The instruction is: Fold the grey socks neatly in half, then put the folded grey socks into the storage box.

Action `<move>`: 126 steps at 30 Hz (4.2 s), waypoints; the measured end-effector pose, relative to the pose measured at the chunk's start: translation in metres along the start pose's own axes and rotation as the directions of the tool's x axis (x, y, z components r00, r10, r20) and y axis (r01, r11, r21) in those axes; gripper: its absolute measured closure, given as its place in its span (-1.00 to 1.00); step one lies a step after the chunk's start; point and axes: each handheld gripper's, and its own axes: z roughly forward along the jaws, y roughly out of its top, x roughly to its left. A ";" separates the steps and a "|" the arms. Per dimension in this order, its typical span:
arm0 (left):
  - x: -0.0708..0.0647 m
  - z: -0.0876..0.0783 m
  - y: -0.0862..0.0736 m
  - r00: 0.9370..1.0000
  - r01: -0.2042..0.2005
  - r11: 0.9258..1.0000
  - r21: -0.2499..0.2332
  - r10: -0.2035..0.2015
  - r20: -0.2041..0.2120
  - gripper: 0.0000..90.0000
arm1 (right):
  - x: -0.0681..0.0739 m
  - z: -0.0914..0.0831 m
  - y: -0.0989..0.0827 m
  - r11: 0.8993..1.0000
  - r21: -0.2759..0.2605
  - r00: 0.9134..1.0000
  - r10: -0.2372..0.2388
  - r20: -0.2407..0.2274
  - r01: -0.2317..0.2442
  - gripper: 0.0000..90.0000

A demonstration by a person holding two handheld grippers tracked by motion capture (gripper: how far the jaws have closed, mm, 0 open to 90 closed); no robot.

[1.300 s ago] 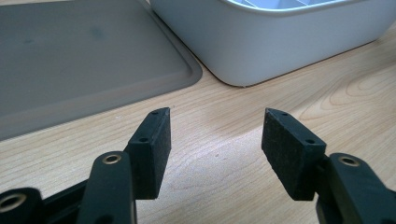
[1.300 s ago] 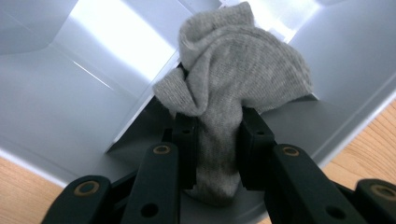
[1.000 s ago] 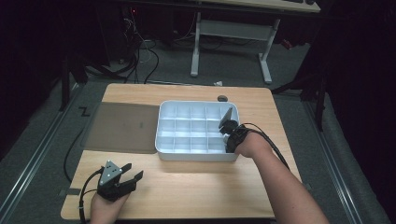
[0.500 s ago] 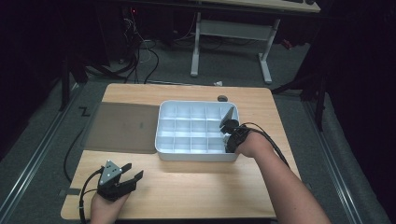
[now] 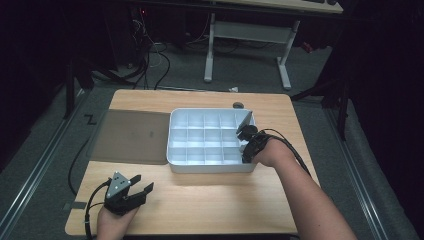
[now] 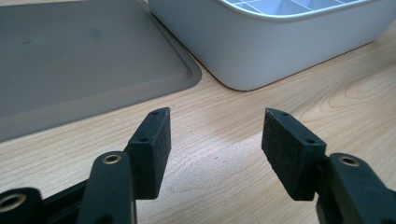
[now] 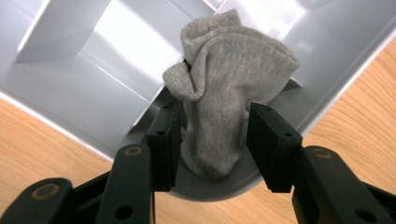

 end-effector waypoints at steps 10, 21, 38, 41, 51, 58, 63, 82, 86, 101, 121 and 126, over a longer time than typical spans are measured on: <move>0.000 0.001 0.000 1.000 -0.002 1.000 0.004 0.002 0.002 -0.04 | -0.003 -0.020 -0.002 0.999 -0.049 1.000 0.011 -0.023 -0.012 0.16; -0.003 0.003 0.001 1.000 -0.004 1.000 0.004 0.004 0.003 -0.04 | -0.005 -0.034 -0.005 0.993 -0.122 1.000 0.000 0.003 0.000 0.86; -0.001 0.003 0.000 1.000 -0.001 1.000 0.008 0.001 0.005 -0.04 | -0.004 -0.010 0.005 0.998 -0.060 1.000 -0.003 0.021 0.005 1.00; -0.001 0.003 0.000 1.000 -0.002 1.000 0.010 0.002 0.007 -0.04 | -0.006 -0.004 0.007 0.999 -0.045 0.999 -0.029 0.029 0.030 1.00; -0.001 0.004 -0.001 1.000 -0.001 1.000 0.011 0.001 0.009 -0.04 | -0.002 0.022 0.014 0.999 0.019 0.998 -0.050 0.035 0.050 1.00; -0.001 0.005 -0.001 1.000 -0.001 1.000 0.013 0.001 0.010 -0.04 | 0.001 0.033 0.023 0.995 0.078 0.997 -0.065 0.039 0.062 1.00; -0.001 0.005 -0.001 1.000 0.001 1.000 0.012 -0.002 0.010 -0.04 | 0.001 0.037 0.027 0.992 0.104 0.997 -0.070 0.039 0.065 1.00; -0.002 0.006 -0.002 1.000 0.000 1.000 0.017 0.000 0.017 -0.04 | -0.011 0.015 0.014 1.000 0.001 1.000 0.019 -0.019 -0.019 0.99; -0.001 0.008 -0.002 1.000 0.005 1.000 0.020 -0.006 0.022 -0.04 | -0.012 0.001 0.007 0.998 -0.061 0.999 0.027 -0.035 -0.030 0.95; -0.009 0.009 -0.004 1.000 -0.012 0.999 0.037 0.011 0.020 -0.04 | -0.017 -0.029 -0.040 0.941 -0.323 0.995 0.080 -0.063 -0.097 0.52; -0.023 0.010 0.003 1.000 0.014 1.000 0.003 -0.014 -0.007 -0.09 | 0.013 0.010 -0.152 0.649 -0.747 0.987 0.149 -0.056 -0.141 0.23; -0.036 0.020 0.012 1.000 0.004 1.000 -0.005 -0.004 0.016 -0.10 | 0.024 0.032 -0.169 0.582 -0.796 0.982 0.174 -0.079 -0.167 0.18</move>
